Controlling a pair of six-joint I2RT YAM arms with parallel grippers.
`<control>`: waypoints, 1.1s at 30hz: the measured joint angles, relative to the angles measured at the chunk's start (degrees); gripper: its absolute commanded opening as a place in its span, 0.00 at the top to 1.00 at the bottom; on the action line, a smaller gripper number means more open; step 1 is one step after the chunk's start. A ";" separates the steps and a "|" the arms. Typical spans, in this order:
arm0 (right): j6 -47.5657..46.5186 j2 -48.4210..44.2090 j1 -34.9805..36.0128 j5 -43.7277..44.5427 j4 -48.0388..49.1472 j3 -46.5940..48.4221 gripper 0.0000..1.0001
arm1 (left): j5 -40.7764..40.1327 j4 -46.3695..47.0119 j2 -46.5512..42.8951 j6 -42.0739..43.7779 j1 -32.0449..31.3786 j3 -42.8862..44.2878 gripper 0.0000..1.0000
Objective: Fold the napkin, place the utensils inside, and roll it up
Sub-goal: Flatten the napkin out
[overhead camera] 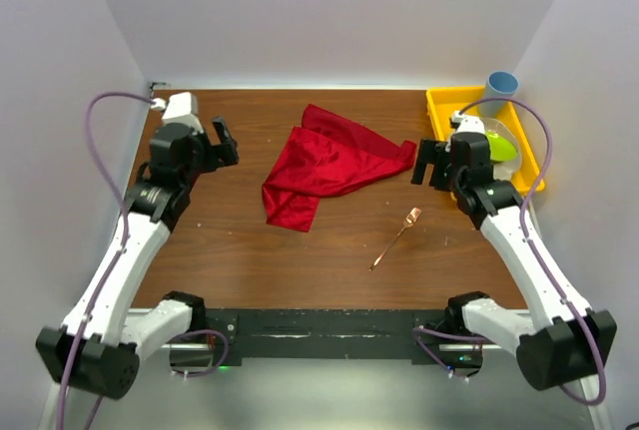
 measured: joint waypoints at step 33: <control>12.07 49.20 24.00 -2.67 11.37 17.73 0.16 | -6.49 -2.56 43.41 0.13 -18.05 3.21 0.77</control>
